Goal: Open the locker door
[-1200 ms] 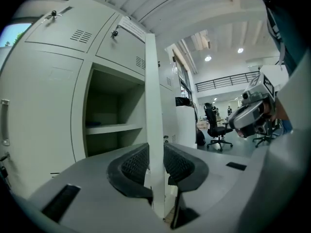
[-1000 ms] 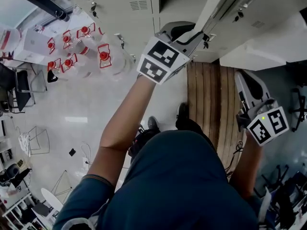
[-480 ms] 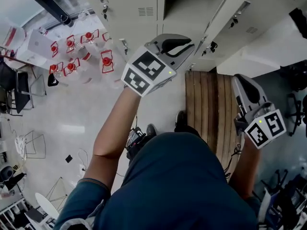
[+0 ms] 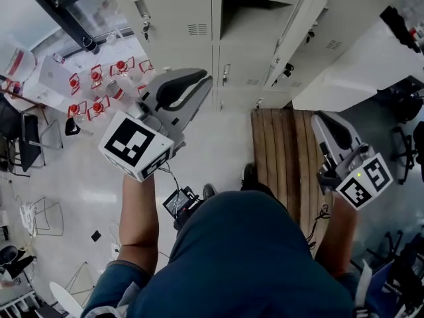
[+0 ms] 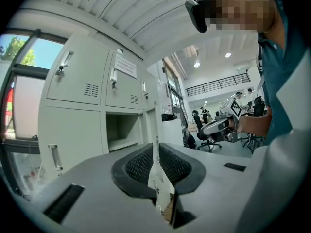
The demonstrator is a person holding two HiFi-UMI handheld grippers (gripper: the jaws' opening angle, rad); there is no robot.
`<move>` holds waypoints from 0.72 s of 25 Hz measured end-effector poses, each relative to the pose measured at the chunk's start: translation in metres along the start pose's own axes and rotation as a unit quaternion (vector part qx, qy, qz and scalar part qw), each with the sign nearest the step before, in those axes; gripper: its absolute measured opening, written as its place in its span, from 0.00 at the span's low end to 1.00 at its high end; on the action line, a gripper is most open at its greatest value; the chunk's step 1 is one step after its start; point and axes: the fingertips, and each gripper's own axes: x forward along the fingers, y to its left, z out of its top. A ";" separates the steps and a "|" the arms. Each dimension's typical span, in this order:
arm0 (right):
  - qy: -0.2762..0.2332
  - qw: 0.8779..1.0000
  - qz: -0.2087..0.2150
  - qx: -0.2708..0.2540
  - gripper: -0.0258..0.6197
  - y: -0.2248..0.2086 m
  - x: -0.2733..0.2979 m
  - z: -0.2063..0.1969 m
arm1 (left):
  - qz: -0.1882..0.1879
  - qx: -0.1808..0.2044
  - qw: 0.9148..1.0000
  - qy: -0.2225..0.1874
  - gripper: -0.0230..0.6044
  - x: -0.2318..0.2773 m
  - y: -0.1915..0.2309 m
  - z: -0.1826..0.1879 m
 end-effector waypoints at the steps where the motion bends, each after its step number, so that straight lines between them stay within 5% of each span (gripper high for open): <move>1: -0.004 1.000 -0.003 -0.003 0.10 0.004 -0.003 0.001 | 0.007 0.003 1.000 -0.004 0.12 -0.011 0.001 0.004; 8: -0.009 0.999 -0.028 -0.031 0.09 0.023 -0.026 0.003 | 0.044 0.017 0.999 -0.012 0.12 -0.071 -0.001 0.011; 18: -0.010 0.999 -0.036 -0.027 0.09 0.048 -0.031 -0.003 | 0.050 0.004 0.999 0.003 0.12 -0.110 -0.008 -0.010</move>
